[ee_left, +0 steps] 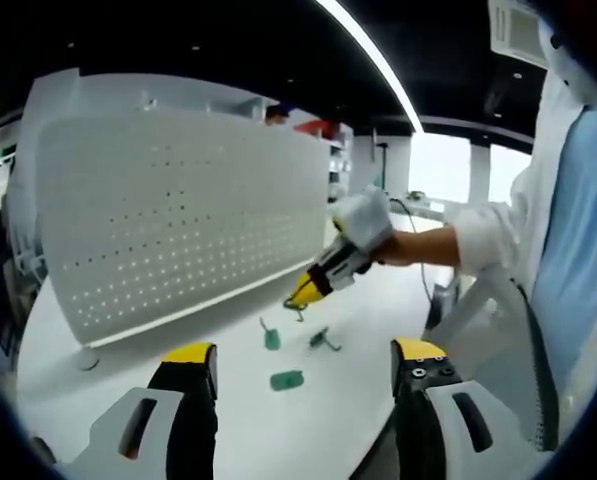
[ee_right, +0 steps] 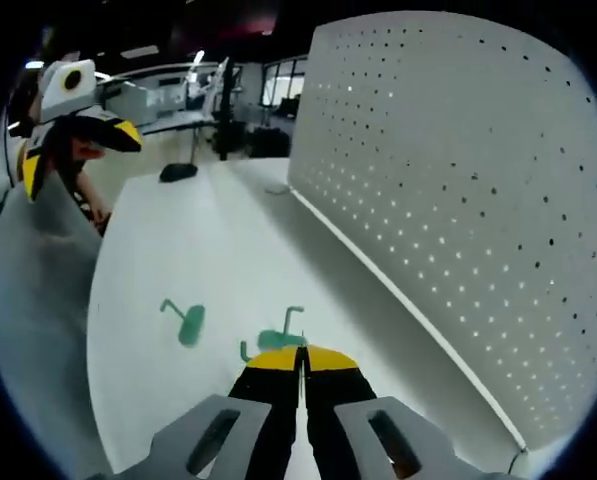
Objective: Insert the hook assembly into the mounting plate slot until the hook locks in place.
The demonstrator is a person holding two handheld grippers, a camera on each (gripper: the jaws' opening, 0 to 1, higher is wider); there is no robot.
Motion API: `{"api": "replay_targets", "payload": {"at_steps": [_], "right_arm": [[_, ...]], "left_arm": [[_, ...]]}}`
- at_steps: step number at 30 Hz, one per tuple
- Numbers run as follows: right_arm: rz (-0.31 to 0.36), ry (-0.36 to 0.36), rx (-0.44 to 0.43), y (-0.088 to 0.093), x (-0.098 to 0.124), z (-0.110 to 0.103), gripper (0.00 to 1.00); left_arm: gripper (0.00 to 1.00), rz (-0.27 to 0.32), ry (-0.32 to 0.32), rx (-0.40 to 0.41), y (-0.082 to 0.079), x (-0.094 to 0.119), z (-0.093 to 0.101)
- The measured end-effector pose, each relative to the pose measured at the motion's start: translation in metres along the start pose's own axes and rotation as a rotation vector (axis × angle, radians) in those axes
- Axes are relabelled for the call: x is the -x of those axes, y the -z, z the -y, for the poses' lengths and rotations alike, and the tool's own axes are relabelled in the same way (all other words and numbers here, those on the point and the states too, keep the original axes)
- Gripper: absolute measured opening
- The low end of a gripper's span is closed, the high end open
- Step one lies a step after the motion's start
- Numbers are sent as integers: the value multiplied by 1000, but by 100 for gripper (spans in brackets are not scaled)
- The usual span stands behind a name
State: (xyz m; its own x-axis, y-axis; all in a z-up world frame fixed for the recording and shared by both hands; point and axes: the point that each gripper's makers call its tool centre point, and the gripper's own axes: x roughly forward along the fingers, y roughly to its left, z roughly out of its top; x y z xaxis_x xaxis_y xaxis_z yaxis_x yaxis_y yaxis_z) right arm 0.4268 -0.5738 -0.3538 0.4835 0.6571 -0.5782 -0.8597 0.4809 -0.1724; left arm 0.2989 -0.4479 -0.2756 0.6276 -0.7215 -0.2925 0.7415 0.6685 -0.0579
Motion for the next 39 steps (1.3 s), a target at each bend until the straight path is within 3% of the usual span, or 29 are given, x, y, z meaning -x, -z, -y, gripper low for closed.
{"api": "replay_targets", "payload": {"at_steps": [12,18,23,31,39], "right_arm": [[96,12,11,-42,19,-16,0],[162,20,-10,-65,32,-21,0],[195,31,-10,-79,41,-25,0],[296,61,-24,-112,57,-28,0],[344,99,-42,-136,68,-26,0]], "left_arm": [[67,10,-7,-5,-3,1,-1],[62,65,-18,46,-16,4,-6],[62,74,-29,43,-21,2,-6],[56,126,-77,20,-51,-3,-11],[50,184,-133,-5,-79,-7,-21]]}}
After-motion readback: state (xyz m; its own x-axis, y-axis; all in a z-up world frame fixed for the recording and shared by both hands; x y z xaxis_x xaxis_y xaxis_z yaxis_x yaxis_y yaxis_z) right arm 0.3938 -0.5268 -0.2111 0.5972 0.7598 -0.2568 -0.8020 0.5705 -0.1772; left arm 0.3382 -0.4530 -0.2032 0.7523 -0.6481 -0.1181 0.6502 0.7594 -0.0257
